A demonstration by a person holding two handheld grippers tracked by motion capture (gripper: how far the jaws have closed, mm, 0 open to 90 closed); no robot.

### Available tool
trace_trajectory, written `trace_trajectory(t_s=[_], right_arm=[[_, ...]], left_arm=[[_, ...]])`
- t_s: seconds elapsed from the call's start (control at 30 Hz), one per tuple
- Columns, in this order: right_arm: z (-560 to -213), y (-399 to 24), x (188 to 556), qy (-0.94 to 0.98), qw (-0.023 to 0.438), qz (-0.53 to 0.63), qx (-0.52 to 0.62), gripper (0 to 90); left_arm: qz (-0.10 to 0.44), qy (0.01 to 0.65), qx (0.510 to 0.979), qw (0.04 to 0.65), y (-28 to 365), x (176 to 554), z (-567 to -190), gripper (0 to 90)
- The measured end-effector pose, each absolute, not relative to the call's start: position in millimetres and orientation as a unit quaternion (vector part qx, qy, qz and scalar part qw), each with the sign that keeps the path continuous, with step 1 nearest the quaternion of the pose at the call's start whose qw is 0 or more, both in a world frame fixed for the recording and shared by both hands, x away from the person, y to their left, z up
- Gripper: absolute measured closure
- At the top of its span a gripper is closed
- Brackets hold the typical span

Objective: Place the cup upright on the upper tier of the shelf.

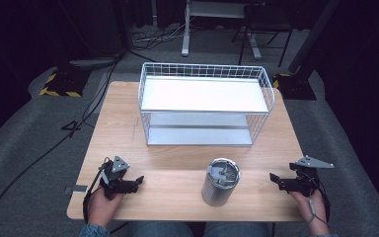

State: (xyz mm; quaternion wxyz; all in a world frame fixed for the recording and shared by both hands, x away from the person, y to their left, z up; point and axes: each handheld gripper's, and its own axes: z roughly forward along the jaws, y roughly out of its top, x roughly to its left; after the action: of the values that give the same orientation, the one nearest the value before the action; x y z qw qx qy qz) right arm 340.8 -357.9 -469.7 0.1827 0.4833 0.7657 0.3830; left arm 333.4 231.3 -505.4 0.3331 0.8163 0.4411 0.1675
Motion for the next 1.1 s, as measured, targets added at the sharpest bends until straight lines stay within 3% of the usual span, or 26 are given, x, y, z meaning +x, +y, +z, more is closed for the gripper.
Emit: trace_trajectory(t_s=[0.3,0.63,1.1], right_arm=[[-431,-337,320,0.777,0.189,0.409,0.439,1.9],[-413,-329,308,0.778,0.155,0.44,0.42,1.2],[-400,-311,299,0.787,0.145,0.46,0.385,0.9]], left_arm=[[0.167,0.442,0.816,0.333,231,334,-505,14.8],[0.167,0.442,0.816,0.333,231,334,-505,14.7],[0.167,0.442,0.816,0.333,231,334,-505,14.7]])
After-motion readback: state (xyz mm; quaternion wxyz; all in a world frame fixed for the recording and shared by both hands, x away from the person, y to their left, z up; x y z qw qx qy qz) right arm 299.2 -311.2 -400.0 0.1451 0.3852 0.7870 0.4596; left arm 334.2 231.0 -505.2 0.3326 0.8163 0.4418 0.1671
